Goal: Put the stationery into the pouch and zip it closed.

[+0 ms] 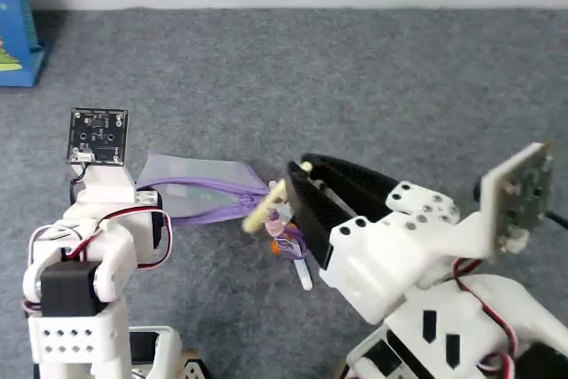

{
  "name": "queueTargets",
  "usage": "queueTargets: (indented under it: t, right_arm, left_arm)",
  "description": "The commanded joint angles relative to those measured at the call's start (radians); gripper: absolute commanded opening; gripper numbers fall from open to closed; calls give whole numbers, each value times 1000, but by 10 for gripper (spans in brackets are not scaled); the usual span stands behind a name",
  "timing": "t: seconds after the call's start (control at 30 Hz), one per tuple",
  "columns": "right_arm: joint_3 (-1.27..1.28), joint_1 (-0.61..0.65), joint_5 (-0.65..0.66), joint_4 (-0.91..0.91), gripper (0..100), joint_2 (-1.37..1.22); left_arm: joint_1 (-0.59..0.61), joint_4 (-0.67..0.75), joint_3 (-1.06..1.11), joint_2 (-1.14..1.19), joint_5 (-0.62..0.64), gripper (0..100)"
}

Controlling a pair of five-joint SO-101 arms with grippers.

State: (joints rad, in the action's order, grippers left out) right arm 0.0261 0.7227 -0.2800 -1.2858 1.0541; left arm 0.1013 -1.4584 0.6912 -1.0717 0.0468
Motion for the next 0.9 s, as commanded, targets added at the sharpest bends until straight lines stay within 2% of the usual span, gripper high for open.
queueTargets:
  t: [0.0,0.13,0.27,0.5,0.7,0.87]
  right_arm:
    - [-5,18,28,143,8,-8]
    - [158,16,94,318,8,2]
    - [290,16,106,427,8,2]
    - [316,47,100,438,8,7]
    - [308,51,106,484,8,113]
    - [311,53,101,452,8,166]
  left_arm:
    - [-3,18,-8,6,11,13]
    - [-3,18,-8,6,11,13]
    - [-3,18,-8,6,11,13]
    - [-3,18,-7,6,11,13]
    - [-3,18,-7,6,11,13]
    - [-3,18,-7,6,11,13]
